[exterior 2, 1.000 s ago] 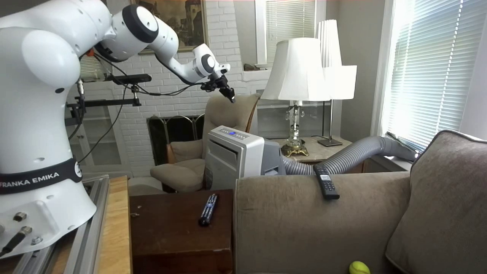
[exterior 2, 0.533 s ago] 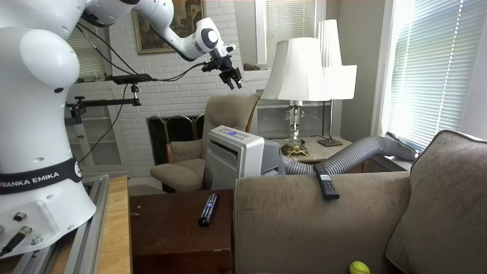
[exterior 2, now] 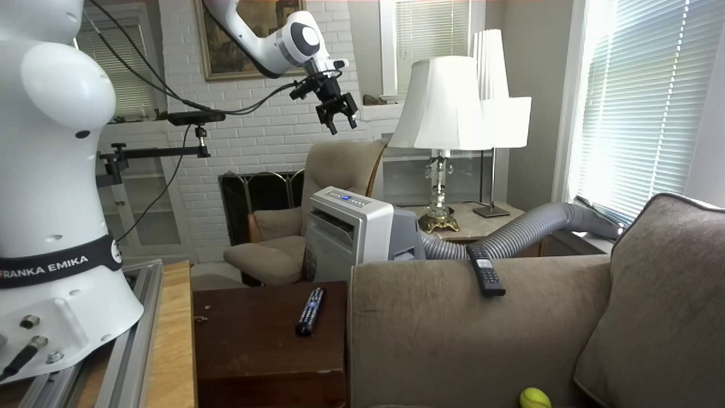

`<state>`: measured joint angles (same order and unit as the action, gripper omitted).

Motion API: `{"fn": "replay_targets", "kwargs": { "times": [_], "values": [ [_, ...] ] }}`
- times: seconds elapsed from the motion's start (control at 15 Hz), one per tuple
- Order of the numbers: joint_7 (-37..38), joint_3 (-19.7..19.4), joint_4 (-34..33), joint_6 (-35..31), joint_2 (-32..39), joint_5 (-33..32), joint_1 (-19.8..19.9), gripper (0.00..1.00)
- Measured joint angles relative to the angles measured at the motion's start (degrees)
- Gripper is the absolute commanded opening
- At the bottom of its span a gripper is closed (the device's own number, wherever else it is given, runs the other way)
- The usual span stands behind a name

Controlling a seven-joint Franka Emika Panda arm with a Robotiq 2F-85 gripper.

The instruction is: Remove the black remote from the table, put it on the armrest of the sofa, remove the bigger remote from the armrest and put it on the table

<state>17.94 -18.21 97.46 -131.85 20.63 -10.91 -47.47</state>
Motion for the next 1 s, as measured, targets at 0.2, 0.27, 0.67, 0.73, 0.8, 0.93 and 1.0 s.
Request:
{"fn": "replay_targets", "kwargs": {
  "times": [0.2, 0.27, 0.67, 0.73, 0.8, 0.93, 1.0],
  "values": [
    [3.0, 6.5, 8.7, 0.2, -6.8, -3.0, 5.0, 1.00],
    [4.8, 8.5, 11.6, 0.2, -9.1, -3.1, 6.7, 1.00],
    [17.7, 20.1, 30.3, 0.2, -22.1, -2.8, 18.9, 1.00],
    [19.4, 21.8, 33.6, 0.2, -24.3, -2.8, 21.1, 1.00],
    [20.6, 23.1, 36.7, 0.1, -26.5, -2.6, 23.1, 1.00],
    [21.1, 25.4, 41.0, -0.1, -29.8, -2.1, 26.7, 1.00],
    [21.0, 26.3, 41.0, -0.1, -30.0, -2.1, 27.6, 1.00]
  ]
}}
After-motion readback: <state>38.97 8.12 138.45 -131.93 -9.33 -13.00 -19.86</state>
